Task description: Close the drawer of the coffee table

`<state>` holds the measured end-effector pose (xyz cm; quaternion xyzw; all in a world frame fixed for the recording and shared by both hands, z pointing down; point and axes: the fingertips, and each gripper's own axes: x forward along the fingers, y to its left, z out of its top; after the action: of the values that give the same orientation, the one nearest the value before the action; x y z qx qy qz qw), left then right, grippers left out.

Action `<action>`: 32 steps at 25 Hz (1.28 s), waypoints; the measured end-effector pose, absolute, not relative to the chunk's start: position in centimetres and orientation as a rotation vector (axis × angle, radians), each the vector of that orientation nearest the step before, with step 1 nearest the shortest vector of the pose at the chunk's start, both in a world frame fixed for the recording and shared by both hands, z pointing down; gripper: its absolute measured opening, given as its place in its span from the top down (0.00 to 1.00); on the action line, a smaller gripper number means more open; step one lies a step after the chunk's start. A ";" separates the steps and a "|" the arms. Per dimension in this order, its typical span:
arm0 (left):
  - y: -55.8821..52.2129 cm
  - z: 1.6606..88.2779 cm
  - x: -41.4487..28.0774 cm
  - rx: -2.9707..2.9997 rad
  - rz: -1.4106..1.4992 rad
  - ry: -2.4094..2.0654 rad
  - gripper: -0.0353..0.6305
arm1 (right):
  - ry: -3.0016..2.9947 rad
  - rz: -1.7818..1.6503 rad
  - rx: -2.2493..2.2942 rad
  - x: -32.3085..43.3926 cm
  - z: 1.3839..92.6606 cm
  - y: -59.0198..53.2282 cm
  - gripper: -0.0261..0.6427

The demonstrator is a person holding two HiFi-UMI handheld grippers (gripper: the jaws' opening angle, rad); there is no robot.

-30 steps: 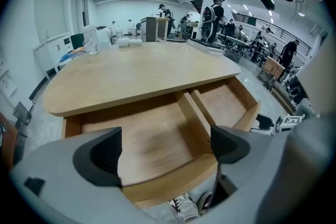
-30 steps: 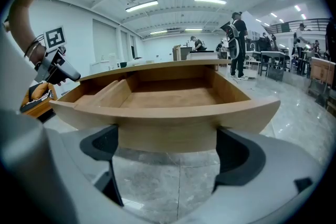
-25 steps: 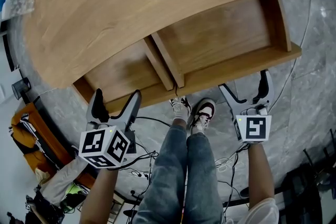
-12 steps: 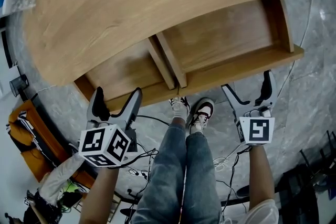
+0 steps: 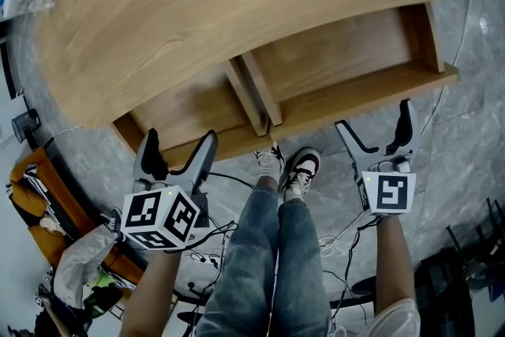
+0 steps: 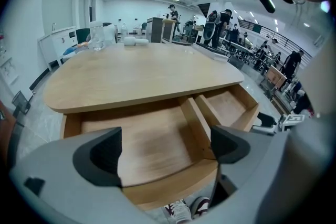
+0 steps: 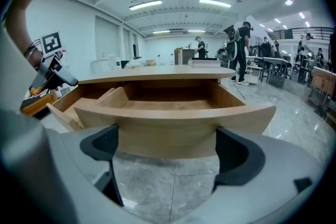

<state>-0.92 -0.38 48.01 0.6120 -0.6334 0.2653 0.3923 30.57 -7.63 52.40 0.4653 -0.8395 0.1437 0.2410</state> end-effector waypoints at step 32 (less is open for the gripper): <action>-0.1 49.3 -3.8 1.457 0.554 -1.621 0.16 | -2.275 0.424 1.308 27.0 52.2 -14.4 0.08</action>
<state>-3.84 -0.15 49.34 0.5845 -0.6501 0.2223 0.4317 26.97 -14.40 52.20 0.4778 -0.8310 0.1548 0.2392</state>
